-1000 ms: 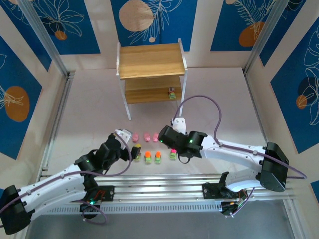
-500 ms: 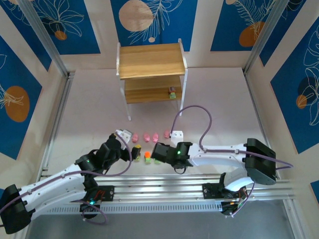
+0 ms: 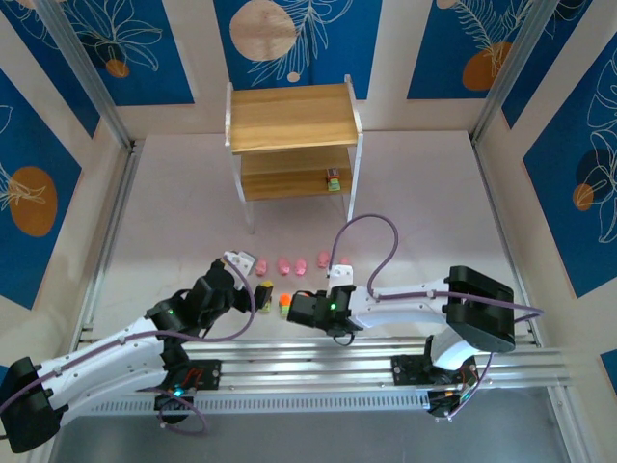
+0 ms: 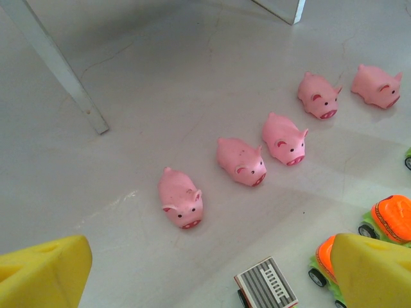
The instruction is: Place and organize the plastic toys onto the shelf
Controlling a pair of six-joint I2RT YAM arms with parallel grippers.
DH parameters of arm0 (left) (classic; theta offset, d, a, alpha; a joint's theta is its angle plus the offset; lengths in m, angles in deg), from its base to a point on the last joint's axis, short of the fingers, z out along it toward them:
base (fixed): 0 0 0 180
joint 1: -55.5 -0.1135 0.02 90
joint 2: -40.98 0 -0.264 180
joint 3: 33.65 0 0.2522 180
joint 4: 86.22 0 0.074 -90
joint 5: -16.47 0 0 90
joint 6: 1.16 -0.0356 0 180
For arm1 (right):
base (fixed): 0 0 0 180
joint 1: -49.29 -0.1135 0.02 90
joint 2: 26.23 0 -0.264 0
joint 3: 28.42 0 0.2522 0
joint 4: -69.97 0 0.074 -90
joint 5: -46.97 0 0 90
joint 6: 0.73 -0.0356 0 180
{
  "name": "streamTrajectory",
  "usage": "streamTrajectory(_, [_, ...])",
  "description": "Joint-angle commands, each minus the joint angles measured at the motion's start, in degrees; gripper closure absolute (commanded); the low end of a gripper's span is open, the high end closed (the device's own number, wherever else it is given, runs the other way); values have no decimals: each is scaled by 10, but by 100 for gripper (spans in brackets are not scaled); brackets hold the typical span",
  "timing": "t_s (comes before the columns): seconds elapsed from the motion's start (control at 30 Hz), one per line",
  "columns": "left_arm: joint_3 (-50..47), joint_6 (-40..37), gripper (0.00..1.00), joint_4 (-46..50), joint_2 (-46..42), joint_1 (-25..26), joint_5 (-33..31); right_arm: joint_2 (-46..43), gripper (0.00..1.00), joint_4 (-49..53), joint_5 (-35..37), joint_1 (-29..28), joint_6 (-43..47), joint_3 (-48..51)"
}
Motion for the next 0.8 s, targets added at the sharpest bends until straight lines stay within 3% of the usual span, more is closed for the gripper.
streamTrajectory(0.0, [6, -4, 4, -15, 1, -1, 6, 11, 49, -4, 18, -2, -31, 8])
streamTrajectory(0.6, [7, -4, 4, -18, 7, -1, 3, 36, 49, -87, 1, 23, 5, 35])
streamTrajectory(0.77, [8, -4, 5, -19, 10, -2, 3, 51, 54, -105, -6, 29, 12, 37])
